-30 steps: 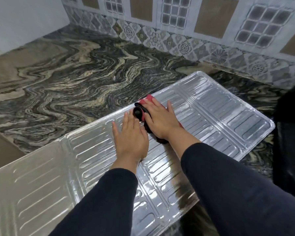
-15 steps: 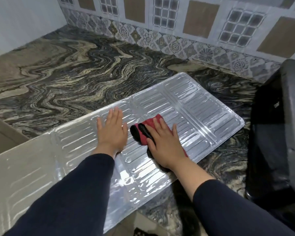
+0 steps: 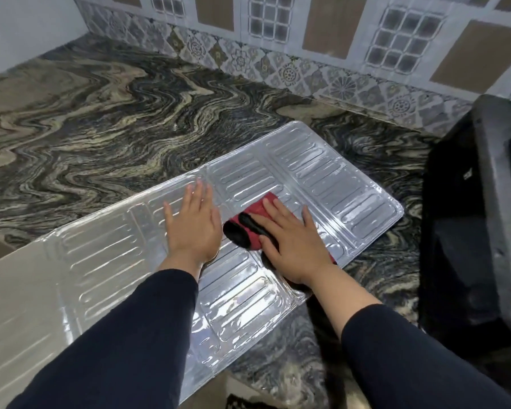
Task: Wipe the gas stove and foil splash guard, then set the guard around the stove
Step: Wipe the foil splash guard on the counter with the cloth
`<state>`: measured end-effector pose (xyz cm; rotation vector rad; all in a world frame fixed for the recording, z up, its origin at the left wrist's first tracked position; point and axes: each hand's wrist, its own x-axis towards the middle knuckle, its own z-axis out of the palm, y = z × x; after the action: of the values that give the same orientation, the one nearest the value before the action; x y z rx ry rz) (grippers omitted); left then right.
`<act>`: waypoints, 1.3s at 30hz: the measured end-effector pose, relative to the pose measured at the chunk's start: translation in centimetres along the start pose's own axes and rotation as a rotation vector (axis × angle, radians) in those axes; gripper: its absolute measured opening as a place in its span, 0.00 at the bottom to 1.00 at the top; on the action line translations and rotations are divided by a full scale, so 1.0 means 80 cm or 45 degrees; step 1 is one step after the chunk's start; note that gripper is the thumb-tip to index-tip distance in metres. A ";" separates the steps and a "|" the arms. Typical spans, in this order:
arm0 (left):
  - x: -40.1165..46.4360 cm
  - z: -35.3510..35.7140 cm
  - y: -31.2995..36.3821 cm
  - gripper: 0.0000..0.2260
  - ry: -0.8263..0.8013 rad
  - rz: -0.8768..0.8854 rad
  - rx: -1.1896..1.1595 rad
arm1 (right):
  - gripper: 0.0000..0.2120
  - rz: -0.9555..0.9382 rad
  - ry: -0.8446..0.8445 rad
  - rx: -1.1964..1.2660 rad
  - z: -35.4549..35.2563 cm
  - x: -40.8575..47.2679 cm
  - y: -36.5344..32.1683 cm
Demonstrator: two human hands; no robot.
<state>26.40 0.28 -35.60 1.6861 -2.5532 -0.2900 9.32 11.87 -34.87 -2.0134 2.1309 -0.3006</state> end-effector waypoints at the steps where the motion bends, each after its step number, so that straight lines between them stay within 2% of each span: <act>1: -0.001 0.001 0.000 0.25 0.004 -0.001 -0.002 | 0.24 0.092 0.032 -0.028 -0.007 0.005 0.029; 4: 0.001 0.002 0.001 0.25 0.021 0.008 0.004 | 0.23 0.452 0.102 -0.078 -0.034 0.024 0.116; 7: 0.002 0.005 0.001 0.25 0.040 -0.003 0.007 | 0.23 0.656 0.137 -0.138 -0.051 0.042 0.171; 10: 0.004 0.005 0.003 0.25 0.047 -0.014 0.017 | 0.24 0.796 0.119 -0.176 -0.054 0.056 0.180; 13: 0.003 0.004 0.007 0.25 0.044 -0.019 0.024 | 0.26 0.907 0.171 -0.165 -0.042 0.064 0.134; 15: 0.002 0.004 0.008 0.25 0.047 -0.021 0.027 | 0.27 0.813 0.204 -0.116 -0.023 0.068 0.075; 19: 0.000 0.003 0.009 0.25 0.059 -0.033 -0.028 | 0.25 0.288 0.097 -0.019 0.006 0.097 -0.021; 22: -0.001 0.003 0.011 0.25 0.080 -0.048 -0.021 | 0.23 -0.060 0.006 -0.008 0.001 0.126 -0.010; 24: 0.000 0.002 0.011 0.25 0.089 -0.050 -0.017 | 0.23 -0.186 -0.002 -0.028 -0.008 0.148 0.023; 26: 0.000 0.002 0.011 0.26 0.081 -0.046 -0.008 | 0.22 -0.085 0.004 -0.038 -0.021 0.171 0.063; 30: 0.000 0.002 0.008 0.30 0.087 -0.041 0.008 | 0.24 0.402 0.045 -0.110 -0.043 0.206 0.136; 34: 0.002 0.005 0.010 0.28 0.072 -0.032 0.032 | 0.26 0.694 0.030 -0.176 -0.045 0.222 0.144; 36: 0.005 0.007 0.009 0.28 0.070 -0.033 0.034 | 0.27 0.713 0.047 -0.146 -0.035 0.230 0.102; 39: 0.005 0.011 0.008 0.30 0.085 -0.048 0.012 | 0.27 0.387 0.054 -0.104 -0.006 0.232 0.007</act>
<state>25.53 0.25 -36.32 1.7185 -2.4814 -0.2203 7.59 -6.63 -34.59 -1.6999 2.4685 -0.2125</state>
